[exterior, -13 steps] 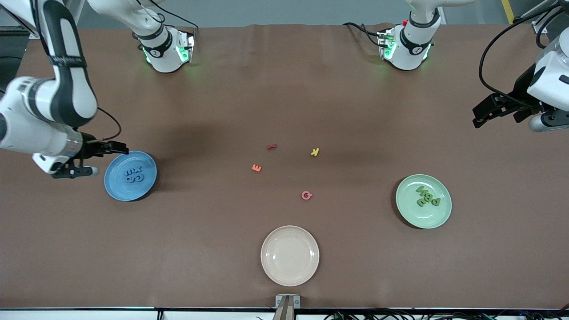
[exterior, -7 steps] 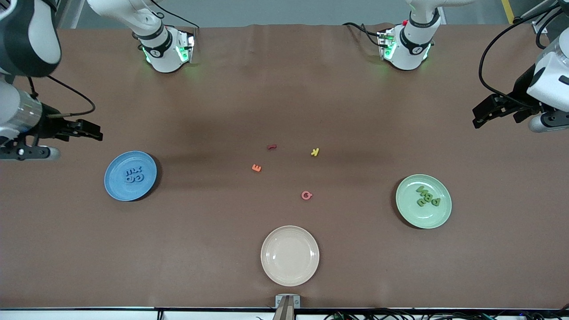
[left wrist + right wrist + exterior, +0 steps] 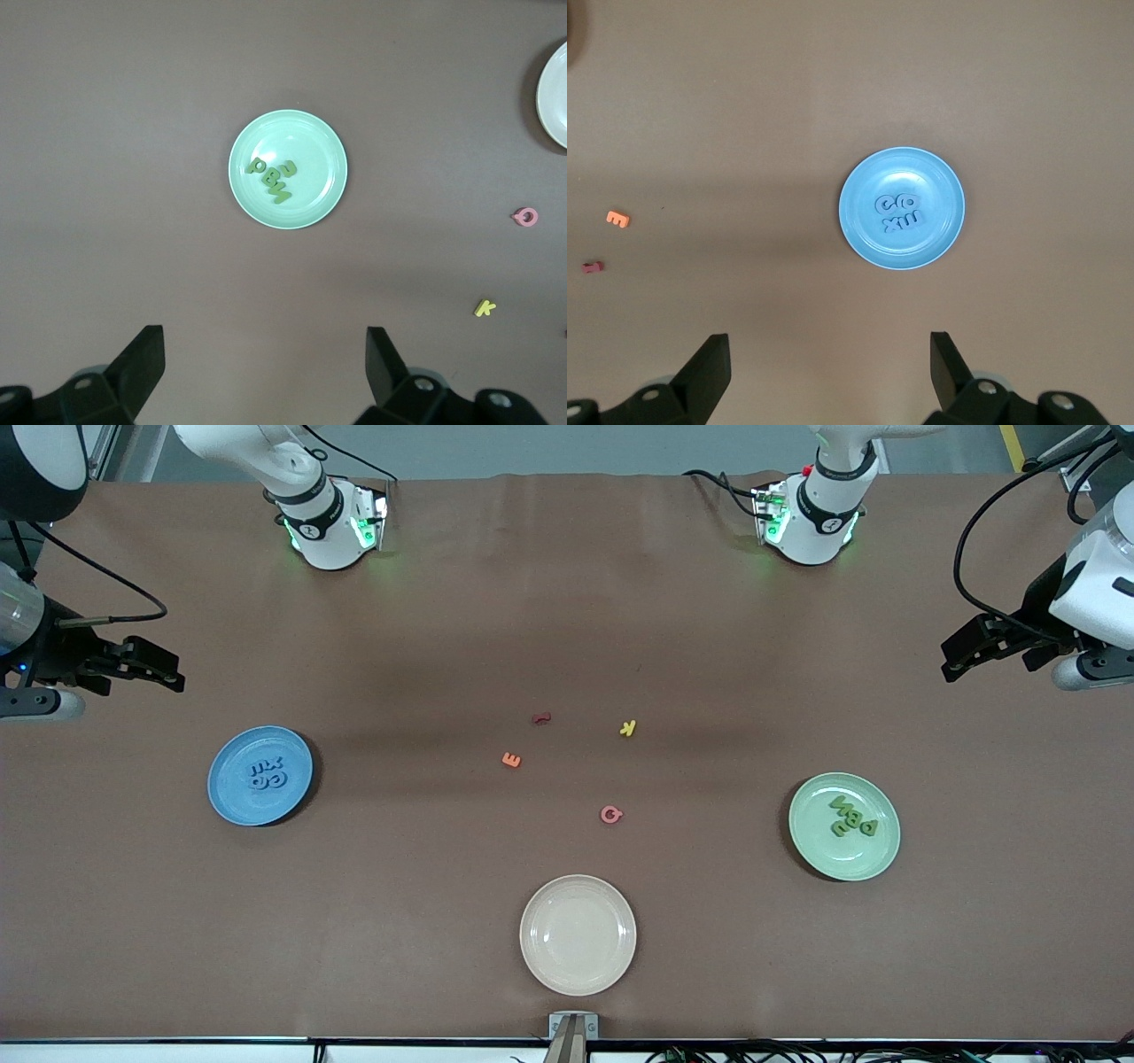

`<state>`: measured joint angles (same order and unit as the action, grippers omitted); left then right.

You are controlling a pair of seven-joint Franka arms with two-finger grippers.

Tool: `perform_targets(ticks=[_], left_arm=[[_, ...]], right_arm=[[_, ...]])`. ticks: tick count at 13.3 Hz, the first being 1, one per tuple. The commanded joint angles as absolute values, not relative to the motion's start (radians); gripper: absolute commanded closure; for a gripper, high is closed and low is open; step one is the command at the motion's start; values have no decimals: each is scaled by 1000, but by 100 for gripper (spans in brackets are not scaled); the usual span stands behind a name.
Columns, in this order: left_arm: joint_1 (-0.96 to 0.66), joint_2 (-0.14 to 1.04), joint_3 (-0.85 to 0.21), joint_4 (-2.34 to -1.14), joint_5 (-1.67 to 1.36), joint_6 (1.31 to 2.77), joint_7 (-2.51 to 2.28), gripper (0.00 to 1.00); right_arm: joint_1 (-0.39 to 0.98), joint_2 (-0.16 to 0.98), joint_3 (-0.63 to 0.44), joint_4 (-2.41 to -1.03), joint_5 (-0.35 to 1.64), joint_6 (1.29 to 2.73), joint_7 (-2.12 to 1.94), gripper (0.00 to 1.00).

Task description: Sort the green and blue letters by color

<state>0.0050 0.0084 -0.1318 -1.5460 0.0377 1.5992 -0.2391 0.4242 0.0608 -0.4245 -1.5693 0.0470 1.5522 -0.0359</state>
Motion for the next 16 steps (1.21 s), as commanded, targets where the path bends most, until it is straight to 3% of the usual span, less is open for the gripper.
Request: perform_targets(ticks=[1,4,11,13,16], left_arm=[[11,5,-129,-1539,21,1601,-229,0],[12,2,-127,-1540,21,1595,-224,0],[20,-3,-127,-1542,25,1580,-215,0],[23,-3,-126,-1537,34,1580,-206,0],[28,-5,-126,-1536,34,1580,-209,0]], right_arm=[[396,37,-387,-1588,26,1545,-17,1],[232,9,-223,-1635,26,1577,-17,1],[28,8,-22,-1638,-3,1598,-15,1],[-73,6,87,-1638,-5,1608,-17,1],[-75,6,92,-1644,-6,1621,-15,1]])
